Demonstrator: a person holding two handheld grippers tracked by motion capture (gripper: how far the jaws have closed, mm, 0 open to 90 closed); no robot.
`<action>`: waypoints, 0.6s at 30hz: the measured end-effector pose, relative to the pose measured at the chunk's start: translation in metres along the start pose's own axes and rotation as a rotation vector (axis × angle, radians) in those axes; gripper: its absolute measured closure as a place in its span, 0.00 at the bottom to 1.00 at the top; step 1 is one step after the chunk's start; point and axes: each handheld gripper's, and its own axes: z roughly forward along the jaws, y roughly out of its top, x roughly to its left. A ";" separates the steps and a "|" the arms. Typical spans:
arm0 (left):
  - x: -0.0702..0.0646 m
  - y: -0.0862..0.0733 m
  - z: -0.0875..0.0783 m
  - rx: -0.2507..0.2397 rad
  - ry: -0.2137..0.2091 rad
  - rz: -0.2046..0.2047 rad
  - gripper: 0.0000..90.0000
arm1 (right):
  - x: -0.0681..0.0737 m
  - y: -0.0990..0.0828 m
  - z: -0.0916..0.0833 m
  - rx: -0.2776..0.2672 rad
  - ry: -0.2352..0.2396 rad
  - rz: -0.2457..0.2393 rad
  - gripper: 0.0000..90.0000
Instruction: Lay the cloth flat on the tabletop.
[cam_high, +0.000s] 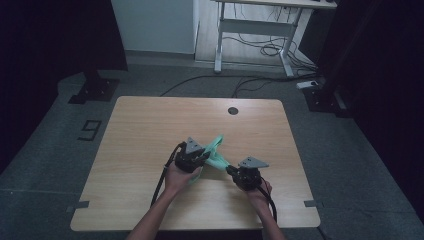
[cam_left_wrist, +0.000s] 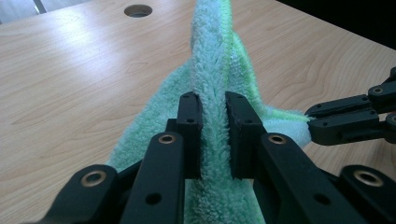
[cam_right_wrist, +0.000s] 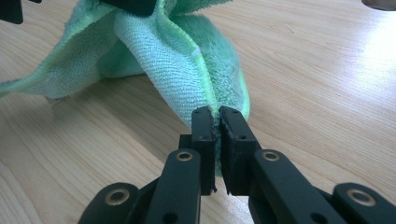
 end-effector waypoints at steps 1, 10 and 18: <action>0.000 -0.001 0.001 0.004 0.003 0.002 0.86 | 0.000 0.000 0.000 0.000 0.001 0.001 0.94; 0.001 -0.002 -0.003 -0.009 0.012 0.001 0.86 | -0.005 -0.002 0.000 0.008 -0.012 0.017 0.94; 0.006 -0.002 -0.010 -0.031 0.018 -0.001 0.87 | -0.011 -0.003 -0.002 0.004 -0.047 0.035 0.94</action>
